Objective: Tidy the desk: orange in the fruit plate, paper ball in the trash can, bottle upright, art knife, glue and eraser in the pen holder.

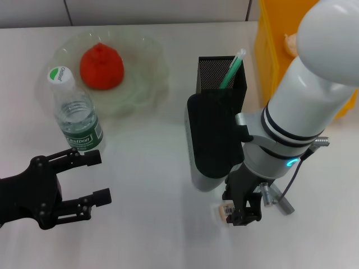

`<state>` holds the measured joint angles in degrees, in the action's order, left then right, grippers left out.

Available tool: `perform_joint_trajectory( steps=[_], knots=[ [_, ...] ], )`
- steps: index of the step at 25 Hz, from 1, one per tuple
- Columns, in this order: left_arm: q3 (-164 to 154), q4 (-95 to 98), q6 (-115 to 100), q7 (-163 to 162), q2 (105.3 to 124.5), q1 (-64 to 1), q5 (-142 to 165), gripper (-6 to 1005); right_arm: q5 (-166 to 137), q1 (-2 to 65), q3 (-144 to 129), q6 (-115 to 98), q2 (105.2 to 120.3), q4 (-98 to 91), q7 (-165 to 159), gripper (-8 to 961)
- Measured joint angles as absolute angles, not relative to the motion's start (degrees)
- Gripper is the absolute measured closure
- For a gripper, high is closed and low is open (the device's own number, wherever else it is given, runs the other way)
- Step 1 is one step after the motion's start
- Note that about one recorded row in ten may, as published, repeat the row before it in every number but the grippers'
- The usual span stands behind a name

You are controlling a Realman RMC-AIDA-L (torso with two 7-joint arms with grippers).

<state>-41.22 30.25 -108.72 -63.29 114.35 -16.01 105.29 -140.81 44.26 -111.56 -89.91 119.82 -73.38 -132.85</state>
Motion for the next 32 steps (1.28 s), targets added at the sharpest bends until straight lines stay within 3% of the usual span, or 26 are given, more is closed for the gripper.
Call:
perform_joint_trajectory(
  steps=[11, 18, 20, 32],
  knots=[
    [-41.12, 30.38, -109.05, -63.22, 114.61, -15.94, 105.29, 198, -140.40, 45.22, -113.61, -87.49, 119.89, -70.02, -133.27, 547],
    [-40.65, 30.41, -109.27, -62.98, 114.59, -15.81, 105.26, 198, -140.77, 43.82, -112.24, -88.85, 119.74, -73.91, -133.42, 670],
    [-40.62, 30.47, -109.42, -62.96, 114.56, -15.81, 105.23, 198, -144.49, 43.00, -103.77, -92.28, 119.62, -82.69, -134.37, 699],
    [-40.52, 30.53, -109.93, -63.13, 114.39, -16.07, 105.11, 198, -152.15, 43.68, -90.50, -80.94, 119.49, -87.66, -136.87, 683]
  ],
)
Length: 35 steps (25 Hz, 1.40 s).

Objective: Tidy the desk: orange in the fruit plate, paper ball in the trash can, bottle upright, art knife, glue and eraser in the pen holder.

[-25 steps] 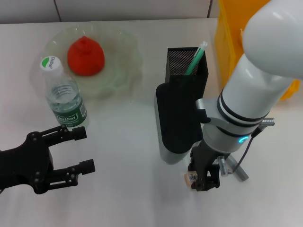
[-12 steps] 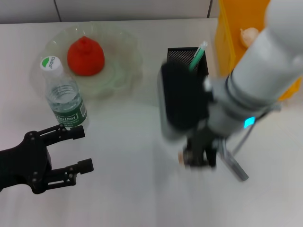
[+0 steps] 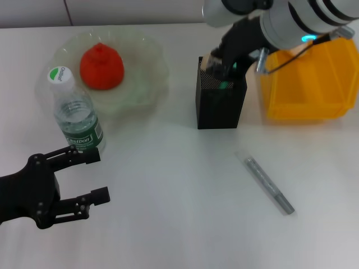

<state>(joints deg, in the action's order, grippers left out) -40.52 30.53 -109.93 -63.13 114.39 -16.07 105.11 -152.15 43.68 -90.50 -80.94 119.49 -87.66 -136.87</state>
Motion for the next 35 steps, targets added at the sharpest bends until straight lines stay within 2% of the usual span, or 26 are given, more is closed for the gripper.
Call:
perform_joint_trajectory(
  steps=[14, 23, 28, 35],
  knots=[
    [-39.11, 30.49, -109.90, -62.81, 113.77, -16.05, 105.10, 198, -154.97, 43.99, -90.52, -81.35, 119.56, -85.68, -136.76, 634],
    [-38.93, 31.53, -110.02, -63.27, 113.70, -16.11, 105.12, 198, -154.29, 42.81, -87.95, -99.46, 119.68, -92.31, -147.02, 629],
    [-38.76, 31.83, -110.00, -63.77, 113.33, -16.05, 105.15, 198, -153.82, 38.52, -87.78, -99.90, 119.85, -88.58, -154.45, 616],
    [-38.39, 31.83, -109.96, -63.73, 113.28, -17.27, 105.44, 198, -150.39, 36.17, -88.17, -93.53, 119.66, -81.01, -154.55, 599]
  ],
)
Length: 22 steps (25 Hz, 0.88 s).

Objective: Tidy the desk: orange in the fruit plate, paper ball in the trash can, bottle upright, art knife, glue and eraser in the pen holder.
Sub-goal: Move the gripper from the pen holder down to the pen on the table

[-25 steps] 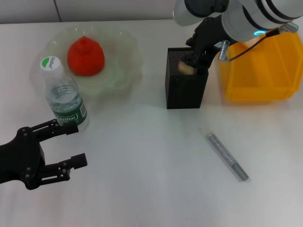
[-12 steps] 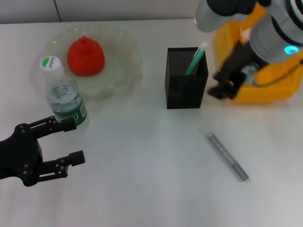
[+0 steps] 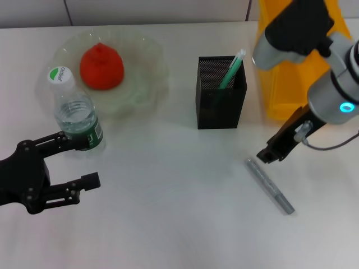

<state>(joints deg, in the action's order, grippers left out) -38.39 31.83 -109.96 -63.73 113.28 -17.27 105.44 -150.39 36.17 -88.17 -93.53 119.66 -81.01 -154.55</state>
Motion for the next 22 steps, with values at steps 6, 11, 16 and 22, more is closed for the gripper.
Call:
perform_joint_trajectory(
  steps=[6, 11, 16, 22],
  knots=[
    [-38.67, 31.81, -109.69, -63.33, 113.46, -17.93, 105.56, 198, -149.68, 34.91, -89.14, -86.85, 119.73, -75.90, -153.09, 585],
    [-38.75, 31.83, -109.67, -63.31, 113.55, -18.02, 105.56, 198, -148.85, 34.81, -91.62, -83.38, 119.73, -73.36, -152.85, 574],
    [-38.76, 31.89, -109.62, -63.29, 113.56, -17.96, 105.56, 198, -148.18, 34.84, -93.40, -81.09, 119.71, -71.99, -152.54, 586],
    [-38.64, 31.91, -109.52, -63.28, 113.65, -17.75, 105.56, 198, -148.17, 35.16, -93.70, -79.12, 119.70, -69.80, -151.46, 659]
  ],
)
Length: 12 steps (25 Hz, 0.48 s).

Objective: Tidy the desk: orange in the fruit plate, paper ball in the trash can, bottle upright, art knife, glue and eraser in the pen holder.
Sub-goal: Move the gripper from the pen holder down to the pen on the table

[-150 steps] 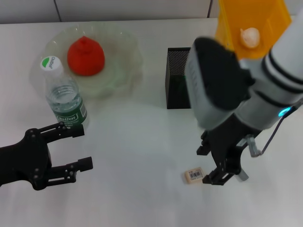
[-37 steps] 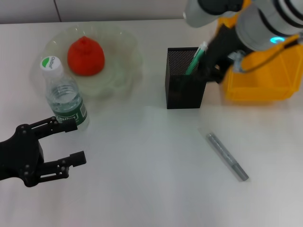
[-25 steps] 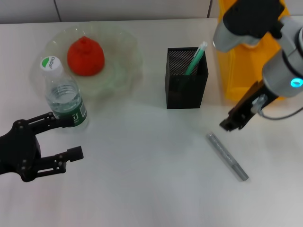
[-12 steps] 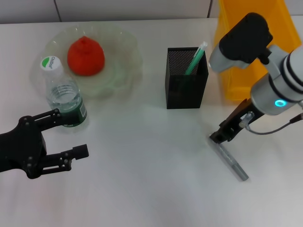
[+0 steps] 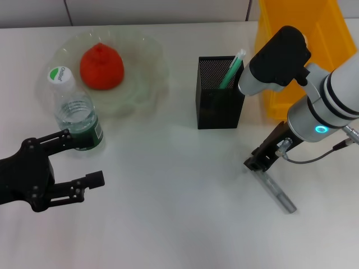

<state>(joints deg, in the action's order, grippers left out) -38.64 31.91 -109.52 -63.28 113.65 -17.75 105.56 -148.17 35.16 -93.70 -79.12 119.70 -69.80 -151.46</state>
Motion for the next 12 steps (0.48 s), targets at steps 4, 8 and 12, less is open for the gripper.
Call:
perform_joint_trajectory(
  steps=[4, 8, 12],
  knots=[
    [-38.43, 31.86, -109.40, -63.28, 113.77, -17.67, 105.55, 198, -148.17, 35.27, -93.70, -78.65, 119.66, -69.26, -151.00, 682],
    [-38.37, 31.76, -109.07, -63.28, 113.82, -17.61, 105.56, 198, -148.18, 35.09, -93.69, -78.27, 119.61, -69.09, -150.27, 705],
    [-38.32, 31.70, -108.98, -63.28, 113.90, -17.44, 105.52, 198, -148.18, 34.83, -93.69, -78.27, 119.65, -69.49, -149.89, 744]
  ],
)
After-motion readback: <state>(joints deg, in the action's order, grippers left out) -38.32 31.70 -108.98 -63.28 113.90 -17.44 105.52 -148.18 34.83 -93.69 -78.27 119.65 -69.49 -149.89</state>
